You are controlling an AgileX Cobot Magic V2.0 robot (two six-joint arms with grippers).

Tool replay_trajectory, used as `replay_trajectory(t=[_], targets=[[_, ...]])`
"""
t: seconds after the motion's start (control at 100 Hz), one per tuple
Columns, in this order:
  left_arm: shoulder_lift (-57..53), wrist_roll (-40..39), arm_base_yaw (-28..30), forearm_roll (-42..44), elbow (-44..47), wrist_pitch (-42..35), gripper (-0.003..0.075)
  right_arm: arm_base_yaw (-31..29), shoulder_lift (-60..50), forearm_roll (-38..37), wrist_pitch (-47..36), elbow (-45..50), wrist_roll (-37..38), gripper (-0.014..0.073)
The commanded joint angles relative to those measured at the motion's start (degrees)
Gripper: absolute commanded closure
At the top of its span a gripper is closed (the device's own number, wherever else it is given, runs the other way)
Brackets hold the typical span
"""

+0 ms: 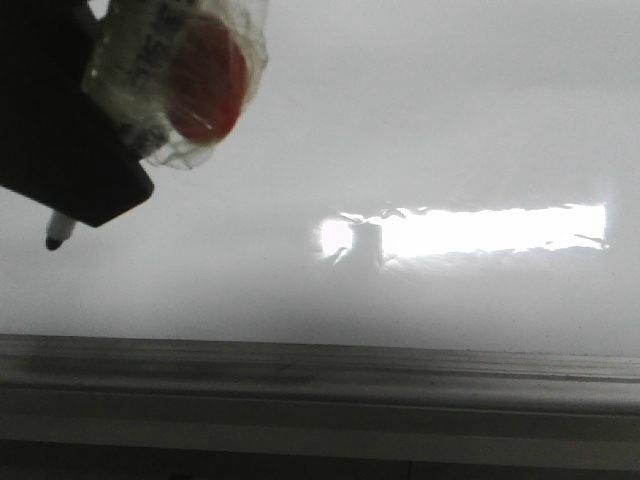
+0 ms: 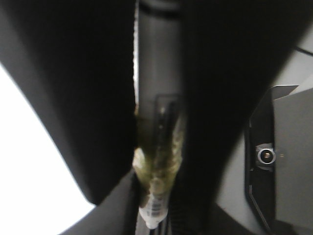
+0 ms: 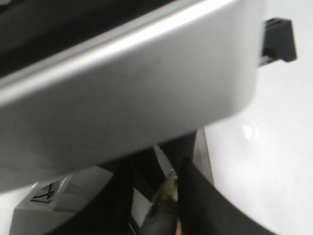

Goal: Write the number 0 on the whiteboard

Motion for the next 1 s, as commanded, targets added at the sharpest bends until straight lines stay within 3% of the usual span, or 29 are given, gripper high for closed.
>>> replay_trajectory(t=[0.0,0.11,0.57,0.64,0.79,0.84,0.99], targets=[[-0.78,0.26,0.05,1.02,-1.97,-5.02,0.074,0.28,-0.69,1.85,1.13,-1.85,-0.25,0.0584],[-1.05,0.26,0.05,0.93,-1.97,-5.02,0.0739,0.28,-0.69,-0.23,3.3,-1.85,-0.25,0.065],[-1.05,0.26,0.05,0.56,-2.59,-2.81,0.0731,0.28,-0.69,-2.06,3.12,-1.85,-0.25,0.0651],[-1.44,0.26,0.05,-0.53,-3.24,-2.24,0.0658,0.18,-0.69,-3.24,3.13,-1.85,-0.25,0.0651],[-3.77,-3.35,0.05,-0.89,-5.04,-2.47,0.0296,-1.23,-0.69,-3.24,3.53,-1.85,-0.05,0.0651],[-4.79,-3.82,0.05,-0.89,-5.54,-2.35,0.0225,-1.64,-0.94,-3.24,3.51,-1.85,-0.05,0.0651],[-9.13,-4.75,0.05,-0.89,-5.61,-2.38,0.0242,-3.75,-2.59,-3.49,3.51,-1.85,-0.05,0.065]])
